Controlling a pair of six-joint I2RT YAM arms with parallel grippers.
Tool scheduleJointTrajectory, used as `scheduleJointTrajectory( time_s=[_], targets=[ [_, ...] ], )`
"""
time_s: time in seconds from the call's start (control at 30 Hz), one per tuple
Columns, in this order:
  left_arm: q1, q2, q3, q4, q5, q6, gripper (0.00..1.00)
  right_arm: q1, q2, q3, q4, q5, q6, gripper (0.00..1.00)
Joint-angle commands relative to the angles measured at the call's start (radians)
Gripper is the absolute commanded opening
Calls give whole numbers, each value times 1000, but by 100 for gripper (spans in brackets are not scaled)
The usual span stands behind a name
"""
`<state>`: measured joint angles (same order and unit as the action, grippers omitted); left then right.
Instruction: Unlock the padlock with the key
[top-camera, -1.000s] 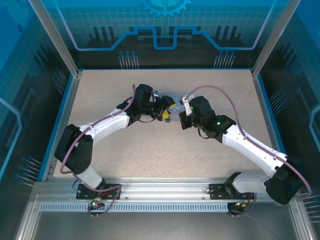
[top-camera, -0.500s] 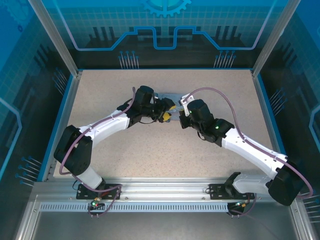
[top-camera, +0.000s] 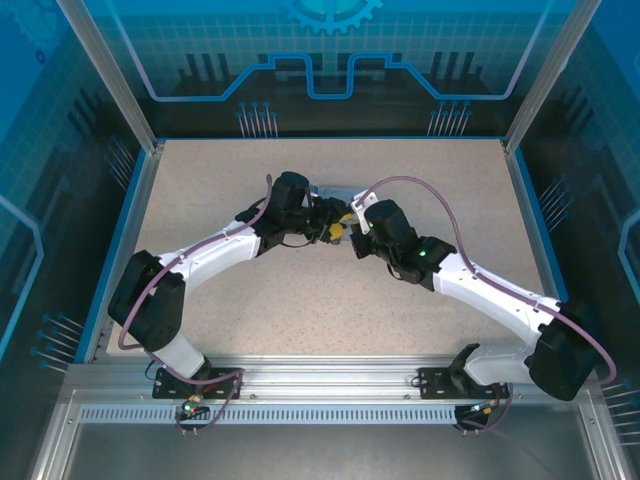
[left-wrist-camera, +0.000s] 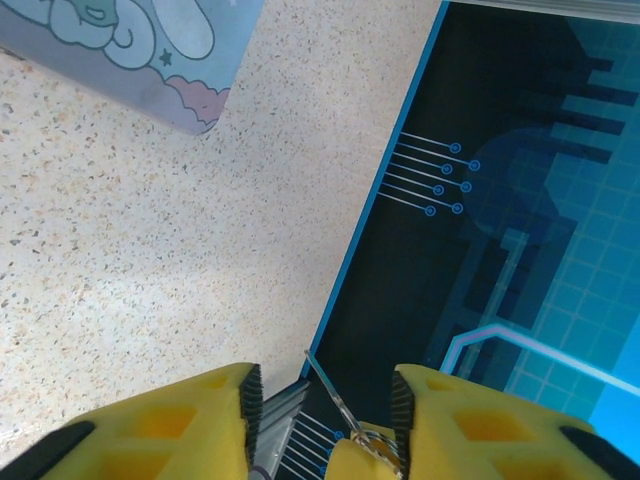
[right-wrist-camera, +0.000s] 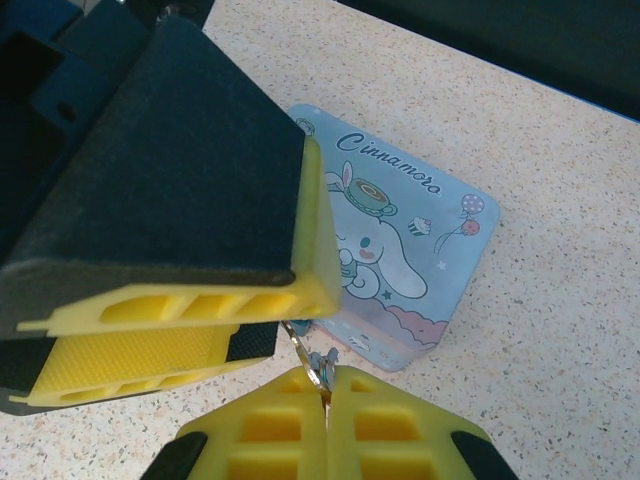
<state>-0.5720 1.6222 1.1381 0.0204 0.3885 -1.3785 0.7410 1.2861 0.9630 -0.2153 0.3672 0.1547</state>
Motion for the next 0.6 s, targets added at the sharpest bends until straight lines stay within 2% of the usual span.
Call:
scheduleJointTrajectory(
  time_s=[0.0,0.57],
  targets=[
    [-3,-1,22,28,1,-10,34,16,13,-3,25,16,-12,0],
    [-5,14,20,32,-3,-7,6,19,10,-10,30,19,-10,0]
  ],
)
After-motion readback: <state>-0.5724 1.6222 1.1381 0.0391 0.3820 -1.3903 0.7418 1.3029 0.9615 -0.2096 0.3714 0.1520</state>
